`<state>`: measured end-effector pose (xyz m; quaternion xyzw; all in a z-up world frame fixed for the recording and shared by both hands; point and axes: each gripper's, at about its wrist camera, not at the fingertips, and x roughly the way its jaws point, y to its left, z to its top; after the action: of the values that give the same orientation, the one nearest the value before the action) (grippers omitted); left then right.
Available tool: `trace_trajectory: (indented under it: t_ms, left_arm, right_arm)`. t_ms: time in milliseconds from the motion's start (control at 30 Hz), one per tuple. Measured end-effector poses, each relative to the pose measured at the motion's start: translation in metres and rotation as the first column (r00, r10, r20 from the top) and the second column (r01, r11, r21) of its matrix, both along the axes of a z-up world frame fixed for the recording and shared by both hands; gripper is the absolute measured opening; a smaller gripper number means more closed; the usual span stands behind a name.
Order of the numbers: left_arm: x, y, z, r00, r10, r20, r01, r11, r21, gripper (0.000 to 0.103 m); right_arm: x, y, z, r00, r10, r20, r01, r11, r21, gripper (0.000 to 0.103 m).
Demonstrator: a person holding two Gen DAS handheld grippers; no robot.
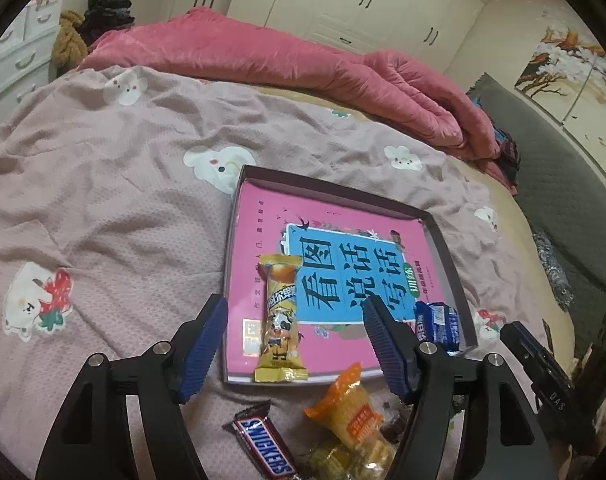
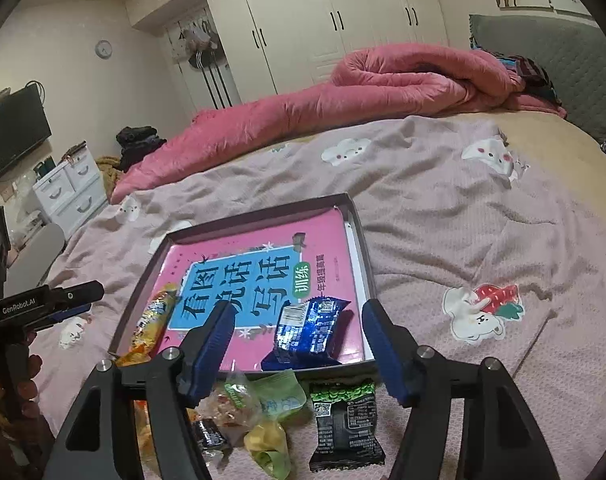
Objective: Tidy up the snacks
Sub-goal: 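Move both tools back toward the remaining snacks beside the tray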
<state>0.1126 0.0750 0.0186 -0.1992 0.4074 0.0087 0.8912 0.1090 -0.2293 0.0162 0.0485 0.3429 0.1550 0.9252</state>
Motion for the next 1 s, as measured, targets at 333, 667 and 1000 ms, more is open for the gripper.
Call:
trace_trajectory:
  t_ms: [333,667,1000]
  left_arm:
    - [-0.014,-0.006,0.009,1.0,-0.013,0.009,0.013,1.0,0.023,0.075]
    - [-0.027,-0.01,0.011,1.0,-0.028,0.001,0.028,0.999,0.029,0.075]
    - [-0.04,-0.016,0.008,0.999,-0.048,-0.023,0.049,0.998,0.035,0.075]
  right_arm:
    - [-0.013,-0.006,0.007,1.0,-0.002,0.018,0.002,1.0,0.009,0.07]
    - [-0.032,0.002,0.01,0.998,0.057,0.022,-0.057,0.998,-0.001,0.07]
    - [-0.053,0.021,0.004,0.989,0.148,0.011,-0.147,0.989,-0.024,0.071]
